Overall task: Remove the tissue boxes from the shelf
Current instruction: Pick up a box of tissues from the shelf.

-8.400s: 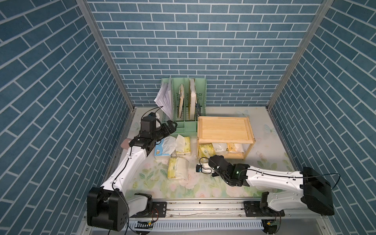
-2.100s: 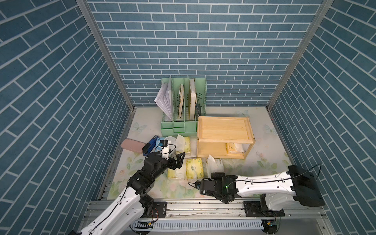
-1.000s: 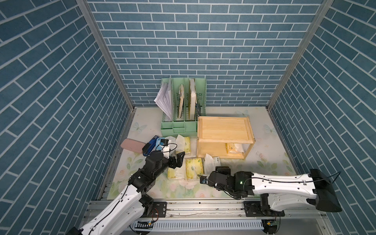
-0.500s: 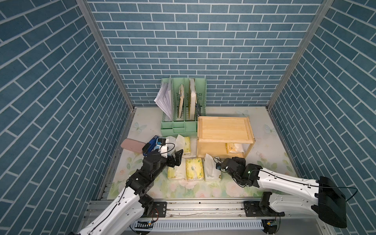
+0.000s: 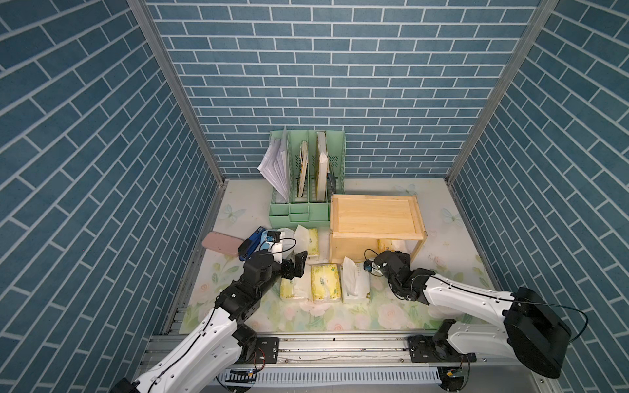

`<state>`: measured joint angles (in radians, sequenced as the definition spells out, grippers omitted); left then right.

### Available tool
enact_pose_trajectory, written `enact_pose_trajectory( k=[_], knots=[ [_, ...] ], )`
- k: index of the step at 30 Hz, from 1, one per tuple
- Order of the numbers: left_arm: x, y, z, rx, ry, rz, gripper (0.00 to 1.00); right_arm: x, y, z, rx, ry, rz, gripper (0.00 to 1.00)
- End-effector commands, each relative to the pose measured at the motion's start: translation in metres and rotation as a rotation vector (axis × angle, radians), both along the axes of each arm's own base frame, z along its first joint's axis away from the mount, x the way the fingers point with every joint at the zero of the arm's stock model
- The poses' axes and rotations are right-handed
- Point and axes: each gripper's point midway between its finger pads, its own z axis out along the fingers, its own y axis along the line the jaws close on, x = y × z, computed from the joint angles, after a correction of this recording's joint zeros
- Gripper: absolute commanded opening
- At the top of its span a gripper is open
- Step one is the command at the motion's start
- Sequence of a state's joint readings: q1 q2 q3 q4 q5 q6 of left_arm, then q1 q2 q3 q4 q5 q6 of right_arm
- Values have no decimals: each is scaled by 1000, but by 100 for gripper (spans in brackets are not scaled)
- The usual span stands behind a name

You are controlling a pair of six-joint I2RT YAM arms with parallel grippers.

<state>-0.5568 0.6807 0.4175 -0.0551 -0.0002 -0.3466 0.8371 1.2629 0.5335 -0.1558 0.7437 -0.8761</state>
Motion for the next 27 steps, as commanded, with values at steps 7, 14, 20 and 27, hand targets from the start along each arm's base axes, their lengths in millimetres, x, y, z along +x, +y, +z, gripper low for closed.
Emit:
enact_pose_trajectory(
  k=[7, 14, 20, 27],
  knots=[
    [2, -2, 8, -11, -28, 1, 100, 22, 14, -9, 61, 20, 46, 44],
    [2, -2, 5, -4, -22, 0, 100, 23, 13, -11, 82, 37, 48, 31],
    [2, -1, 4, -2, -21, -1, 100, 21, 14, -15, 90, 59, 44, 16],
    [1, -1, 3, -1, -23, -2, 100, 19, 11, -20, 87, 80, 33, 7]
  ],
)
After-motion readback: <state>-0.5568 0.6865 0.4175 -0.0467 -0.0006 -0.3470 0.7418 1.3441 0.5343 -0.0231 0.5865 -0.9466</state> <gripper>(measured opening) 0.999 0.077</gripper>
